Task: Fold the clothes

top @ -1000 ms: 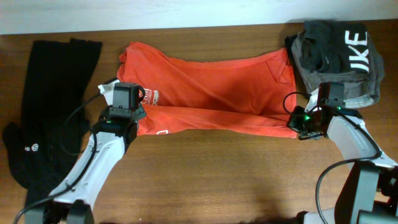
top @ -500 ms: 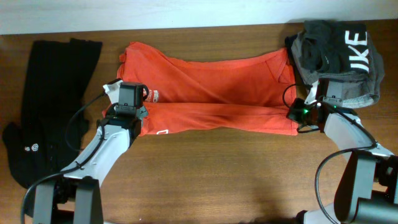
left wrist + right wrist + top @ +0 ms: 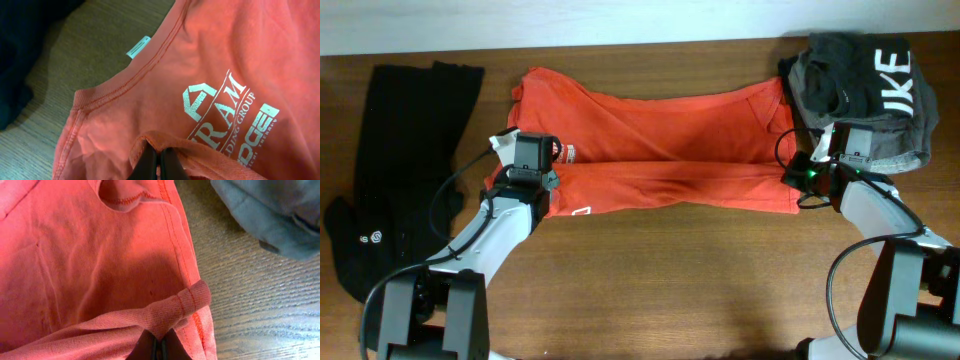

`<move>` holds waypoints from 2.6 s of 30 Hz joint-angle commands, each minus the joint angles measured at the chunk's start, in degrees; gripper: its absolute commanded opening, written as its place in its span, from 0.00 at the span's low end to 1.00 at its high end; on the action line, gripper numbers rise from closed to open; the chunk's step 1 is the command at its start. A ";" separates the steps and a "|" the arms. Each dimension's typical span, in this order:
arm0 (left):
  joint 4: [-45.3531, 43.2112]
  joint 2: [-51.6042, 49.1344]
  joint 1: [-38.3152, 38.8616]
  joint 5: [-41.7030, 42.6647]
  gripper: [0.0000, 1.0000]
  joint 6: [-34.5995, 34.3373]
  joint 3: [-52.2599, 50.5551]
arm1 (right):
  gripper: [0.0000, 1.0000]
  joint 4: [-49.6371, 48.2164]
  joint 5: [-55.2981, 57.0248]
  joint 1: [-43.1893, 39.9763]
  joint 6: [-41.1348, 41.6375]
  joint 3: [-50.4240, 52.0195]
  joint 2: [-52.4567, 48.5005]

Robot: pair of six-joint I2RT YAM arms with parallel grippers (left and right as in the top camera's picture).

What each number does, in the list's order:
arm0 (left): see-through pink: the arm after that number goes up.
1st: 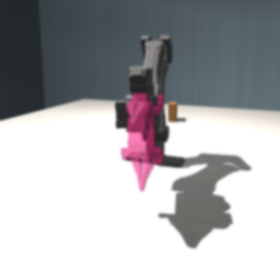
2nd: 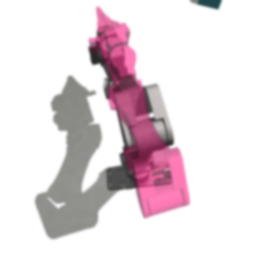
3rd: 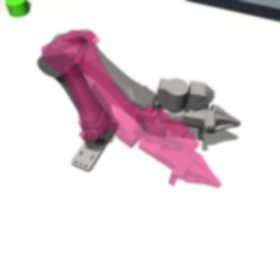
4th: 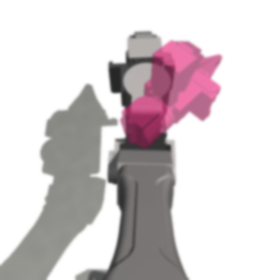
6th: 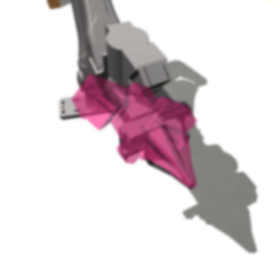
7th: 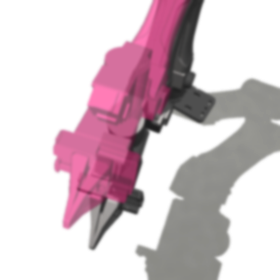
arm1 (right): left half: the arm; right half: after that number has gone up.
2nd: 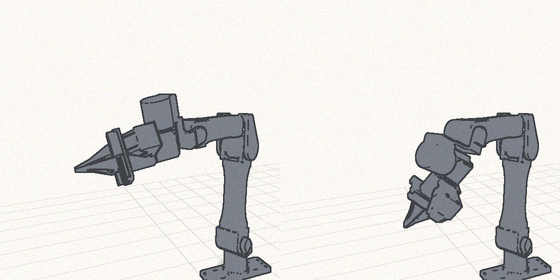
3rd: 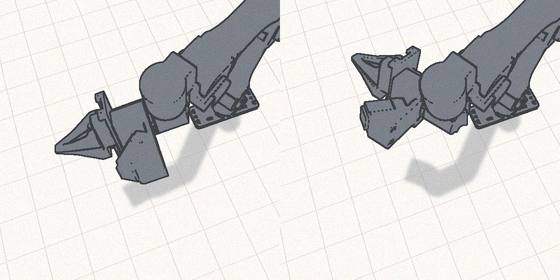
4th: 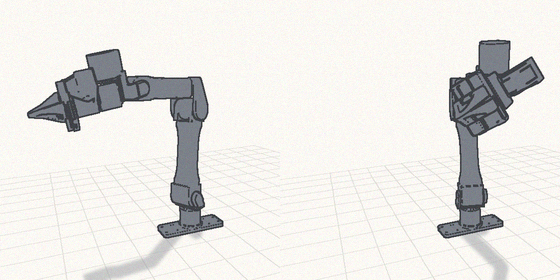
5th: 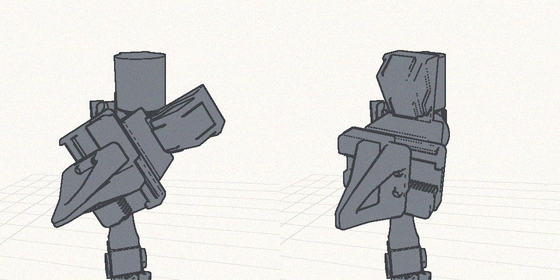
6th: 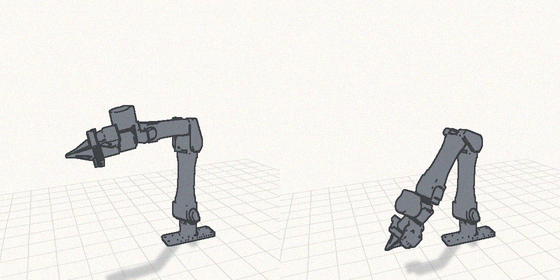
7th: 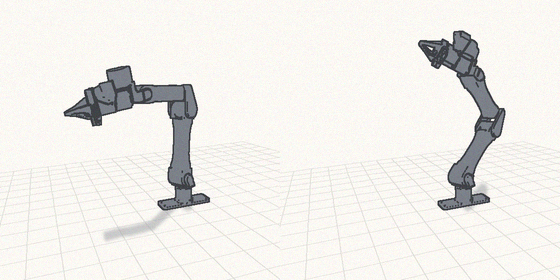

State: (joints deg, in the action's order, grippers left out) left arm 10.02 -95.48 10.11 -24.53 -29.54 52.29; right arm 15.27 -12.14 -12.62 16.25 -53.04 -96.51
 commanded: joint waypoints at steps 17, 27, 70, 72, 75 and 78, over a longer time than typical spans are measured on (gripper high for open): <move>-0.35 -0.46 -0.55 -4.39 0.23 0.98 0.85 | 0.11 -2.78 1.86 1.09 -1.46 -0.96 -3.21; -0.22 -0.46 -0.92 -8.28 0.65 3.78 0.85 | 0.68 -3.13 1.84 0.87 -3.89 -2.19 -2.91; 12.79 -36.74 -6.16 20.59 0.79 32.20 60.04 | 0.91 41.27 1.88 9.99 -15.65 -42.75 -3.74; 14.19 -37.64 -6.16 20.24 0.75 32.20 60.04 | 0.89 41.35 1.84 9.99 -15.63 -42.75 -3.74; 15.61 -38.91 -6.16 20.26 0.72 32.17 60.04 | 0.88 41.53 1.84 9.99 -15.63 -42.75 -3.74; 15.65 -40.37 -6.16 20.26 0.70 32.13 60.04 | 0.88 41.53 1.86 9.99 -15.65 -42.75 -3.74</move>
State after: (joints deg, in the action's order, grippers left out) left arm 25.34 -132.99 4.10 -3.64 1.80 111.13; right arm 56.71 -10.59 -2.98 1.02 -95.13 -99.63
